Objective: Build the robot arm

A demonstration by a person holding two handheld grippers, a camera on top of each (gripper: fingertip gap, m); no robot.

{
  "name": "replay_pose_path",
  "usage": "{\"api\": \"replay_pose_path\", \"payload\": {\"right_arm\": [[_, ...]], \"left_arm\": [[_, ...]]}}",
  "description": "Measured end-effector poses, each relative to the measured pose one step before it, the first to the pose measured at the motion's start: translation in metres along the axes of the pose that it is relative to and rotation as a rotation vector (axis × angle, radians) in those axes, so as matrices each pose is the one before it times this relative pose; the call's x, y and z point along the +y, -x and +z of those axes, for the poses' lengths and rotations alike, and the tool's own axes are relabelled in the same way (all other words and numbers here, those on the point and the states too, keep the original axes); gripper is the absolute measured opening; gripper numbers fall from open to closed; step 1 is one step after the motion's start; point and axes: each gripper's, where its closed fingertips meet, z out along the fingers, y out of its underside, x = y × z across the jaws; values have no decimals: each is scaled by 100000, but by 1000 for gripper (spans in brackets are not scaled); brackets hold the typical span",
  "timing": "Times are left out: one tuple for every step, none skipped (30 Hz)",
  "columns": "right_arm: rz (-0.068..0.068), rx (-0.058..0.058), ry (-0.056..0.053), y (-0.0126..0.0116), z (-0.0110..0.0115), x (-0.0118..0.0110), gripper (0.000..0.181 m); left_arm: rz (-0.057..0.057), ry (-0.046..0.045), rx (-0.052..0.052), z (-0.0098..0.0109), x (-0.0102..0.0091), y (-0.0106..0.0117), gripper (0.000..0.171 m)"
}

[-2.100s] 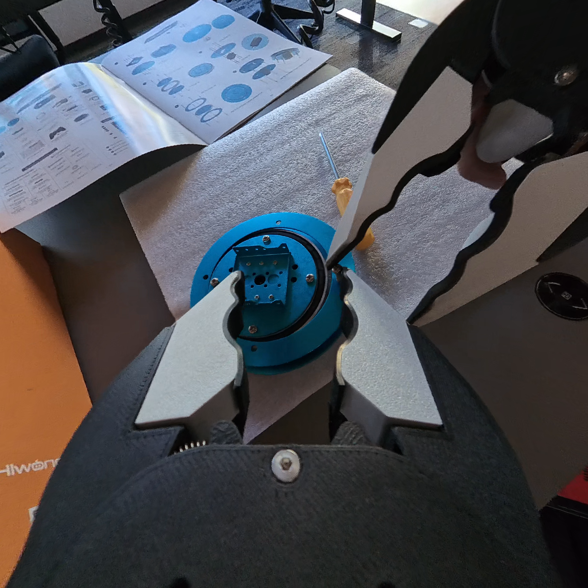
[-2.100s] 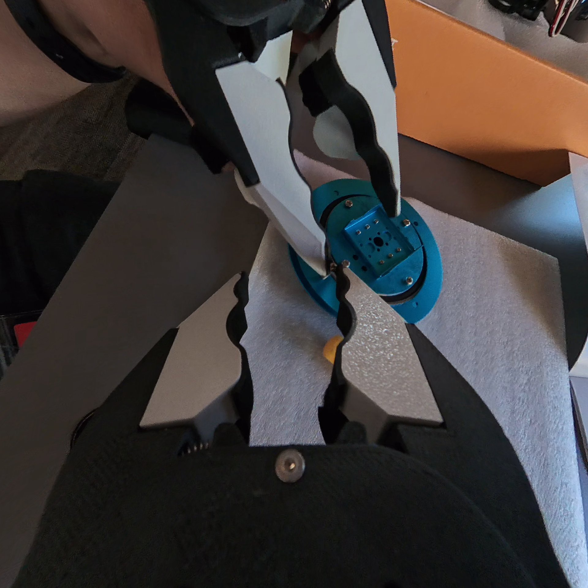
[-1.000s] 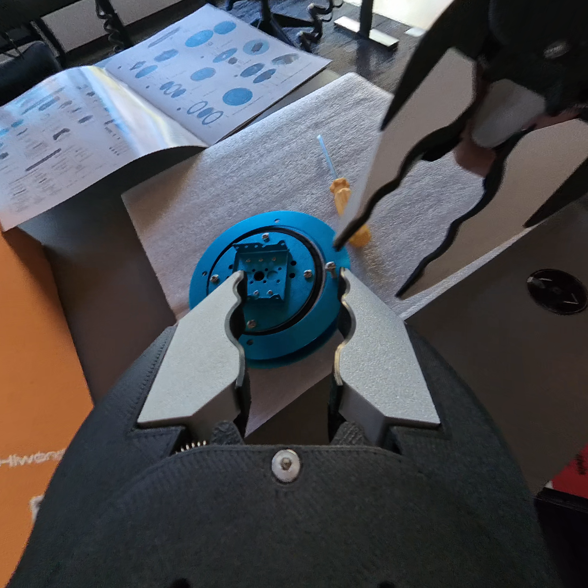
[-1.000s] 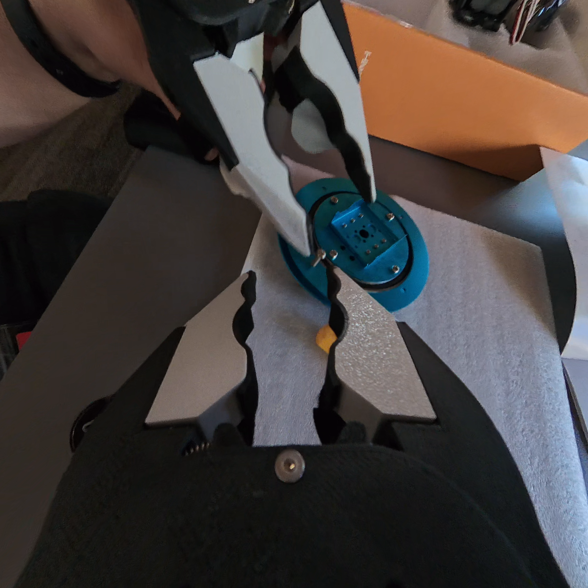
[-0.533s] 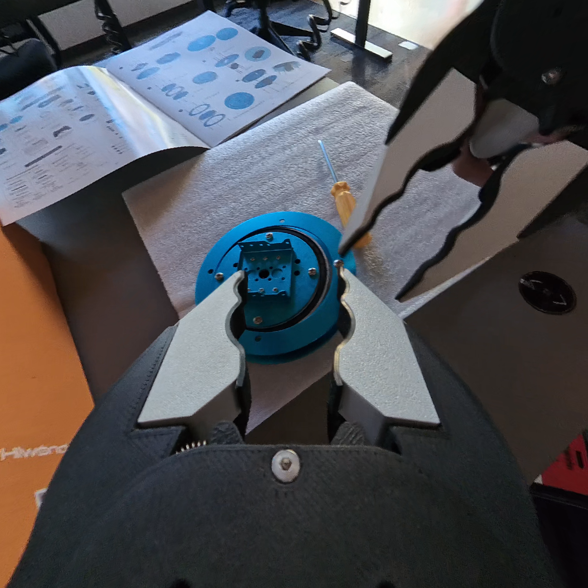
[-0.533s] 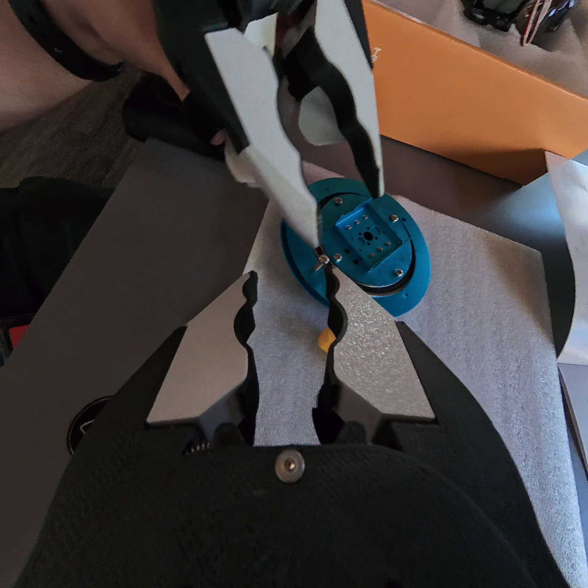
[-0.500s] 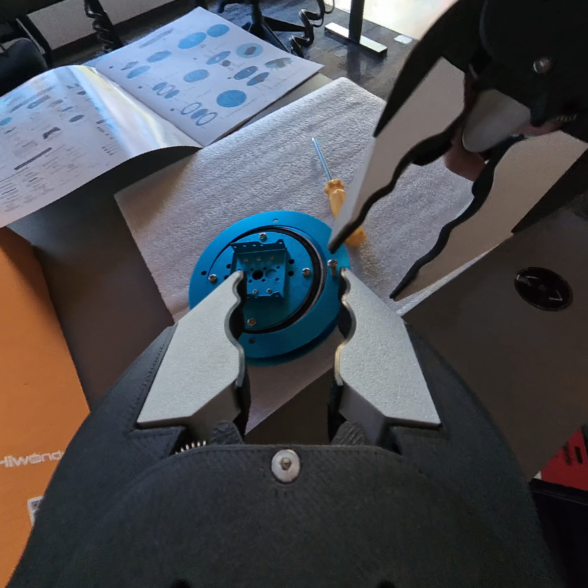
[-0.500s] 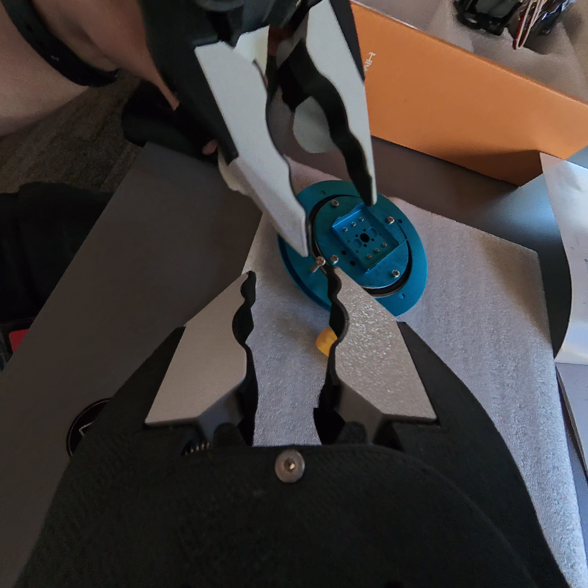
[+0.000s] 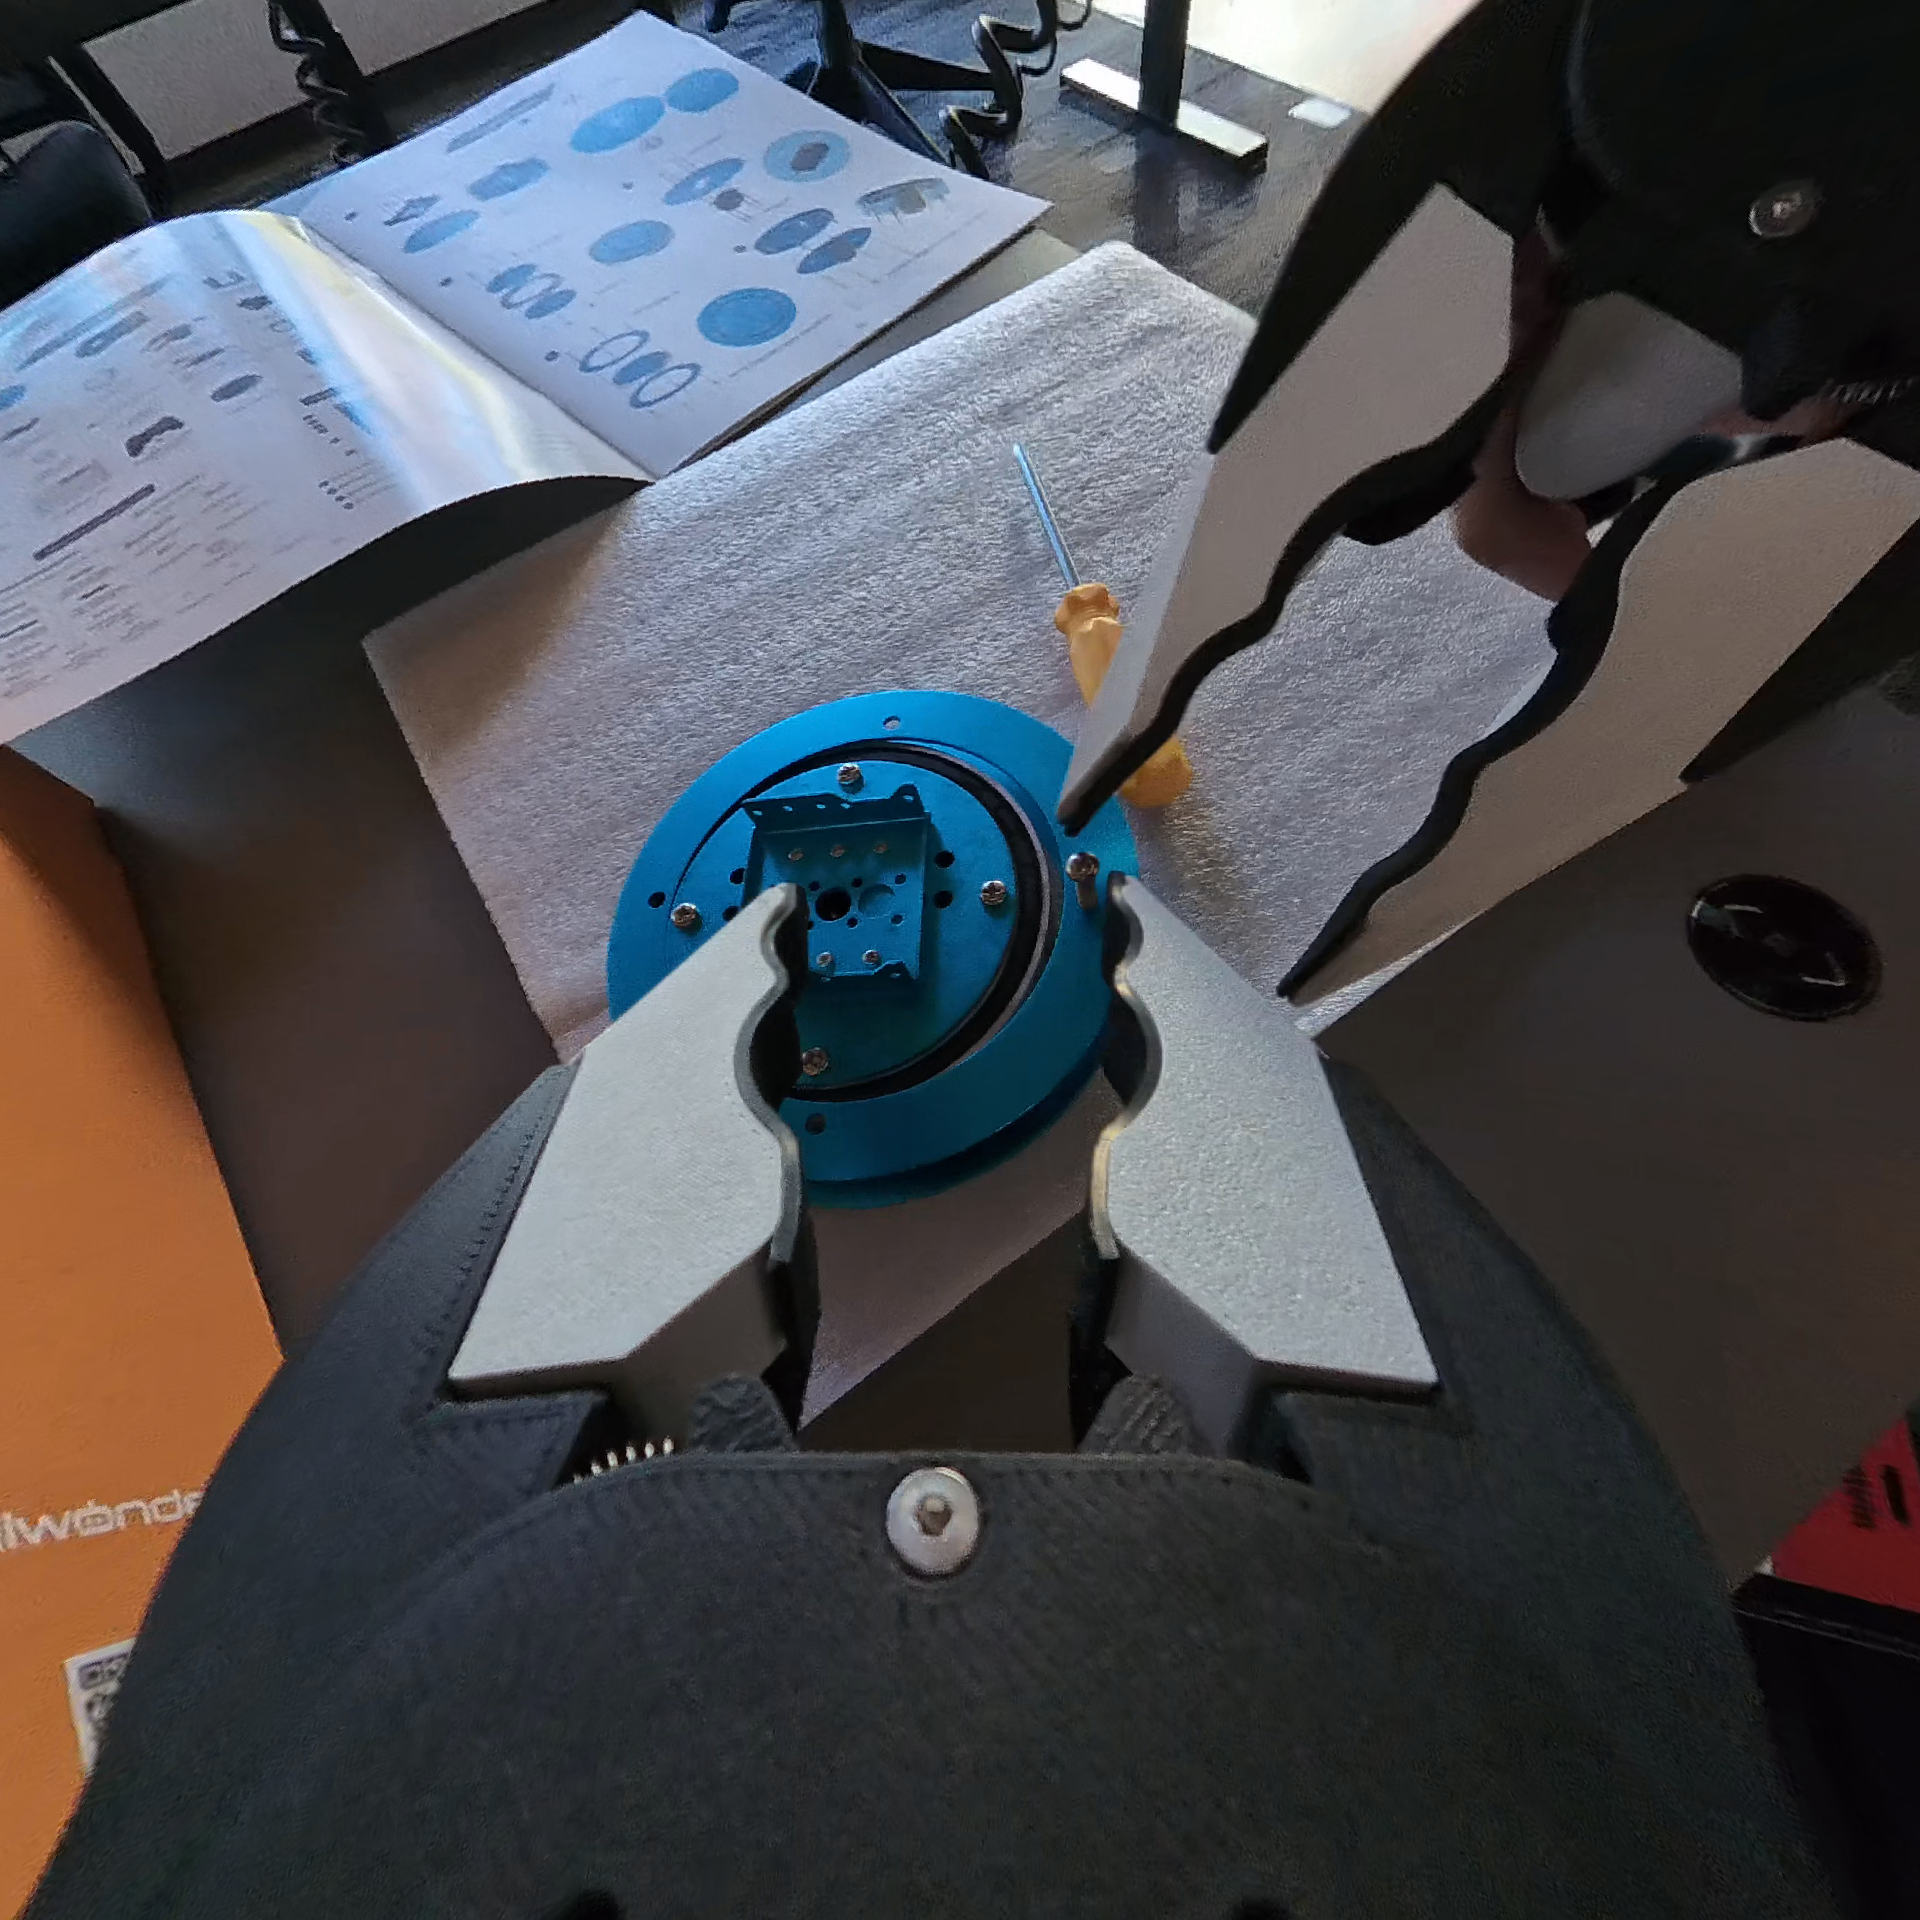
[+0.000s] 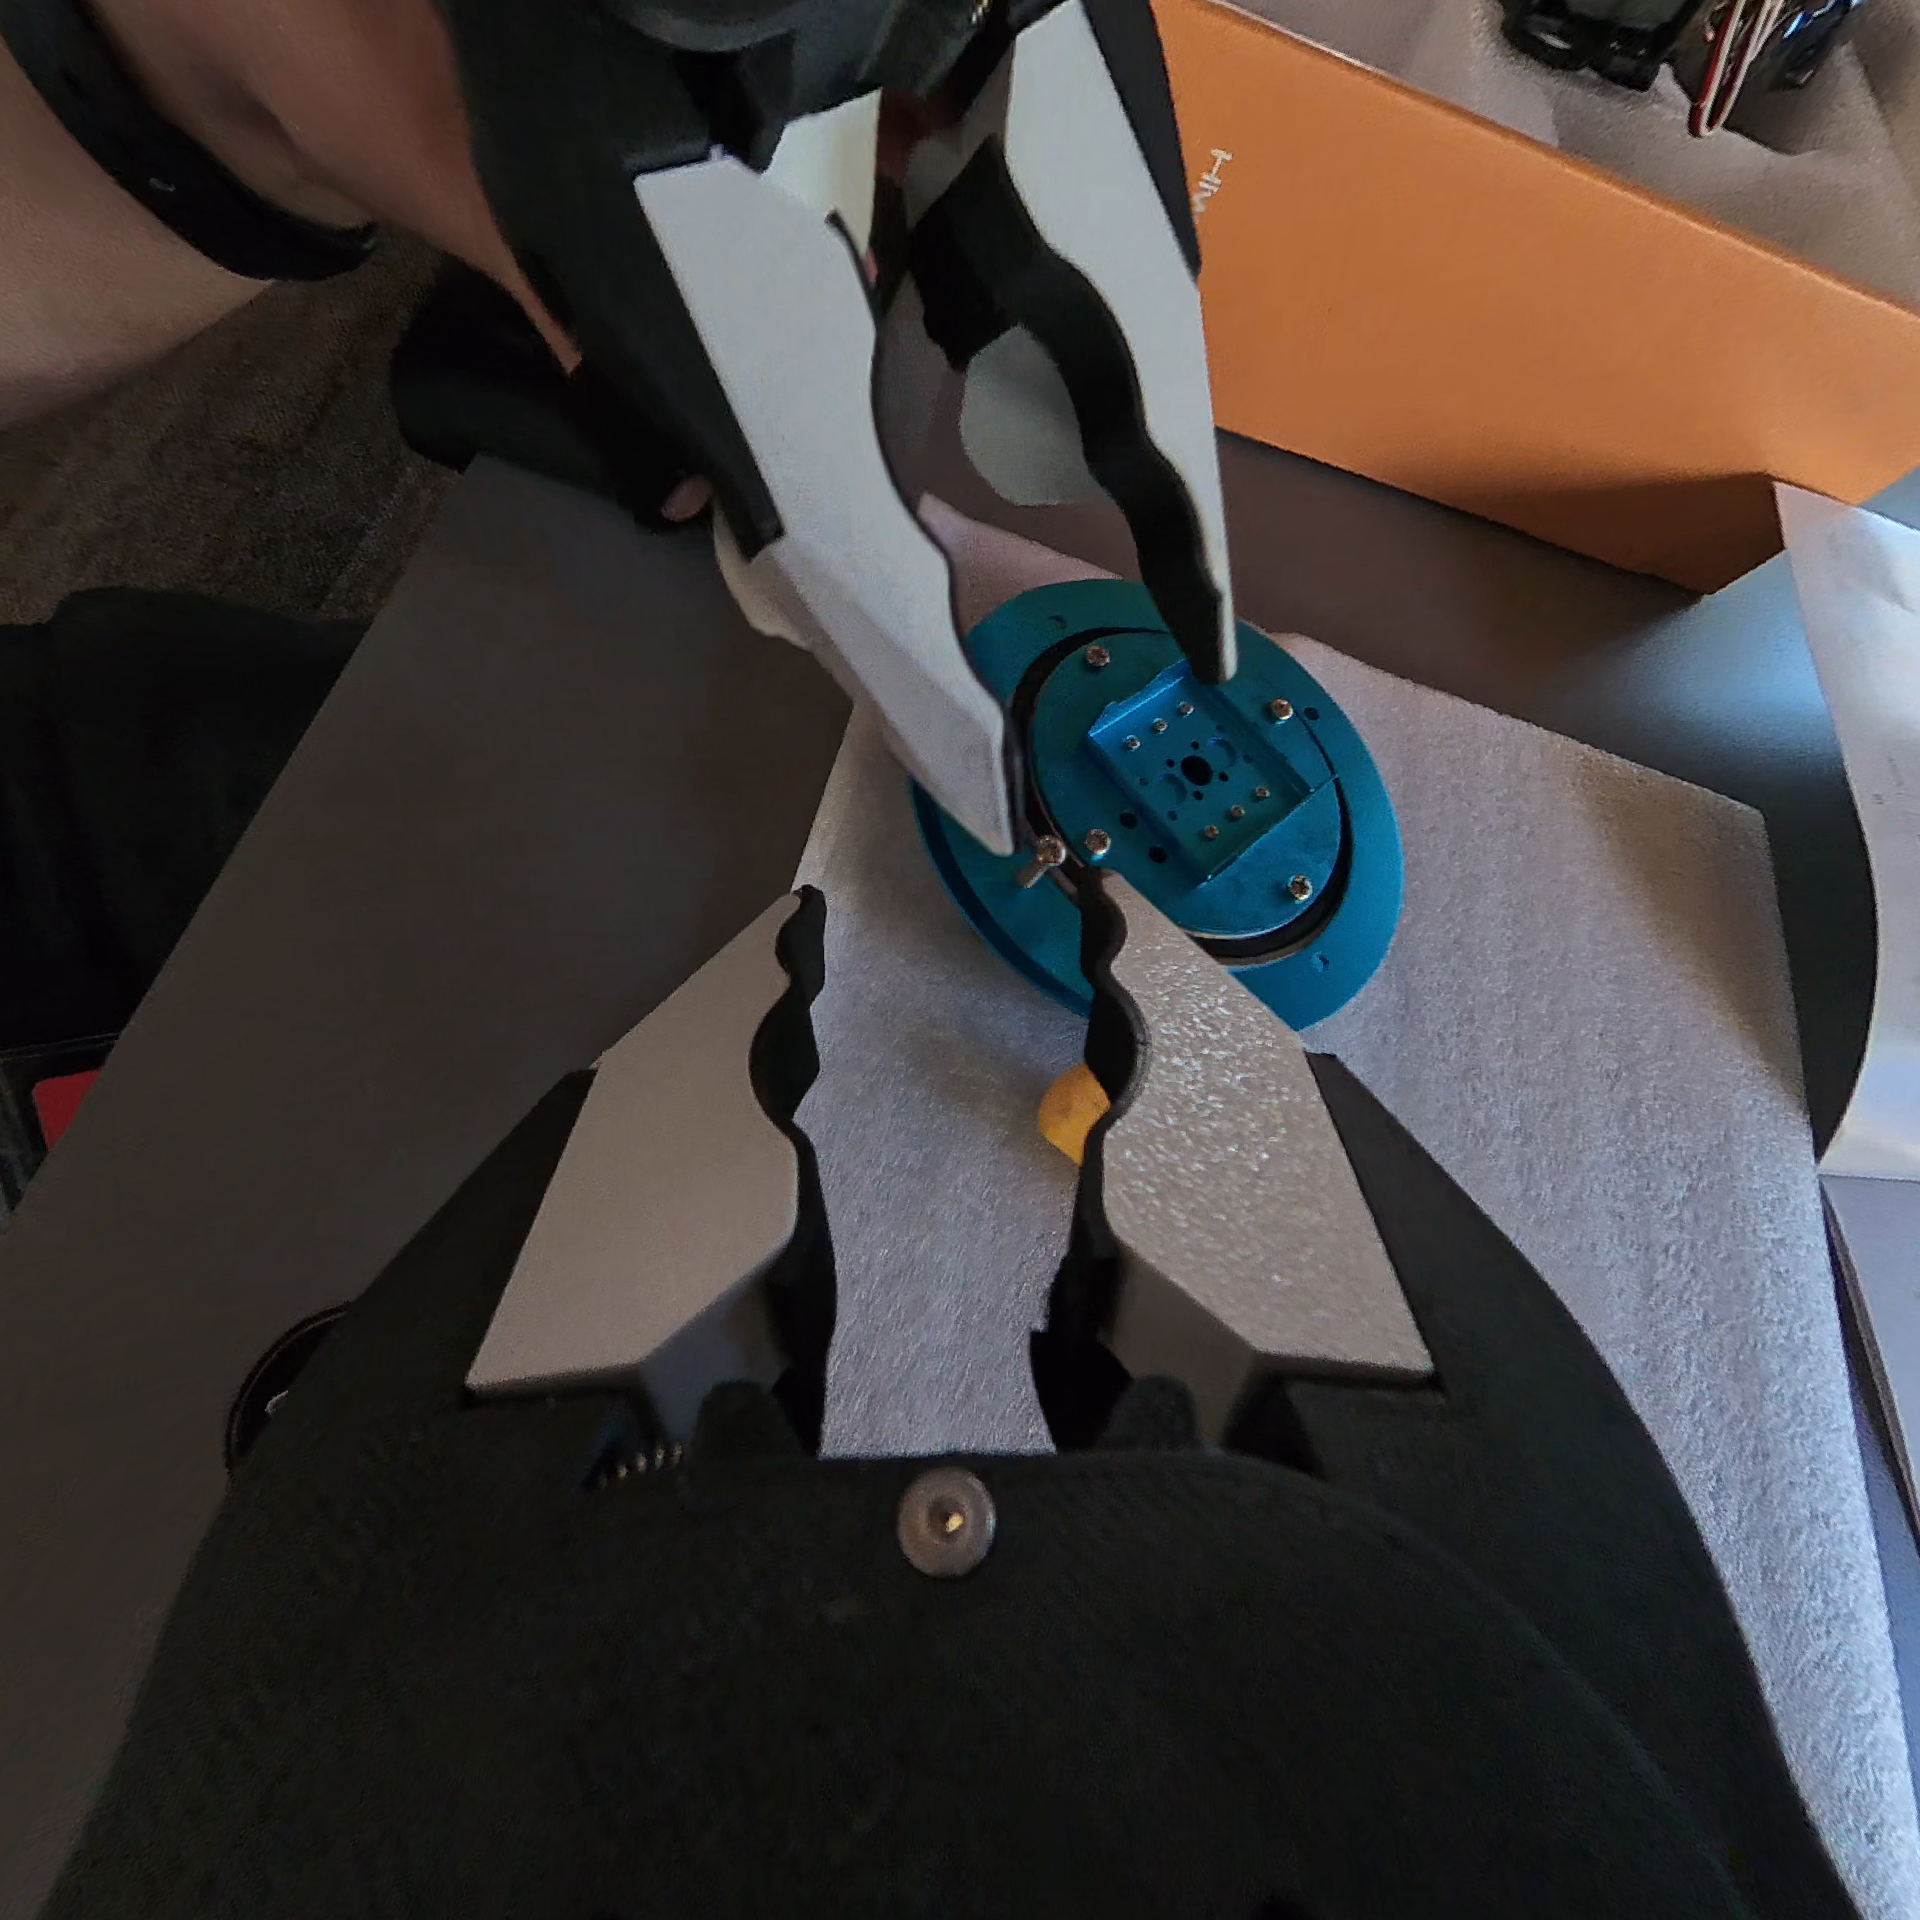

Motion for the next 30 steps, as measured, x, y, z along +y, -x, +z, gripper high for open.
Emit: {"api": "replay_pose_path", "payload": {"right_arm": [[-389, 29, 484, -49, 178, -29, 50], [-835, -23, 633, 38, 207, -31, 51], [-950, -663, 536, 216, 178, -6, 51], [-483, -120, 376, 154, 104, 5, 53], [-52, 279, -57, 66, -24, 11, 54], [579, -71, -367, 89, -107, 33, 53], [816, -89, -155, 56, -135, 100, 53], [330, -539, 405, 108, -168, 206, 47], [110, -172, 7, 50, -149, 157, 44], [197, 1096, -535, -187, -114, 34, 44], [549, 1261, -734, -298, -67, -71, 45], [638, 492, -1004, -204, 24, -174, 47], [112, 266, -751, -133, 122, -222, 50], [-821, 379, -25, -83, 224, -141, 52], [-1263, -66, 938, 51, 275, -10, 52], [-1011, -558, 1544, 152, 280, 117, 53], [-675, -667, 1541, 204, 195, 186, 53], [-523, 779, 538, -6, 11, 112, 54], [-152, 414, -421, 67, -159, 30, 53], [276, -335, -1043, 181, -291, -1, 47], [457, -94, -1799, 144, -356, -78, 45], [571, 775, -1465, -67, -347, -64, 44], [718, 1155, -952, -226, -246, -30, 44], [574, 798, -553, -256, -114, -38, 45], [205, 442, -146, -215, 57, -56, 48], [-59, 206, 313, -180, 183, -48, 50], [-233, -403, 444, -74, 268, -83, 52], [-337, -683, 31, -10, 348, -165, 53], [-328, -854, 5, 31, 369, -138, 55], [-359, -639, 748, 35, 373, 15, 56]], "left_arm": [[1440, 1061, -1221, 191, 120, -12, 55], [1096, 934, -1916, 154, 104, 183, 56], [3, 133, -829, 77, -1, 127, 56], [-843, 143, 137, 15, 31, 80, 57], [-1126, 142, 395, -18, 47, 76, 59], [-835, 55, 466, -35, 66, 50, 60], [-471, 1, -549, -70, 77, 175, 56], [-80, -389, -2402, -132, 16, 444, 48], [-90, -750, -162, -142, -78, 74, 50], [-315, -925, 2099, -128, -163, -304, 51], [-324, -888, 2074, -61, -189, -375, 53], [5, -571, 1329, 17, -150, -291, 54], [470, 225, 579, 120, -23, -212, 54], [789, 995, -178, 164, 93, -80, 55], [731, 1044, -699, 155, 104, 30, 55], [237, 572, -1359, 93, 63, 201, 55], [-688, 111, -1013, 17, 29, 216, 58], [-1227, 228, -284, -14, 73, 162, 59], [-910, 181, -227, -49, 84, 135, 61], [-252, 73, -725, -91, 103, 184, 61], [107, 71, -999, -129, 121, 193, 60], [-233, -75, 0, -132, 60, 15, 59], [143, -588, 850, -114, -62, -170, 56], [535, -1211, 1545, -83, -200, -313, 55], [74, -775, 2229, -31, -188, -400, 55], [-753, -30, 1616, -11, -76, -231, 55], [-868, 292, 414, -7, 7, -4, 54], [-576, 348, -456, -34, 88, 138, 53], [-526, 196, -485, -44, 115, 151, 52], [-626, -95, -197, -86, 89, 88, 52]]}}
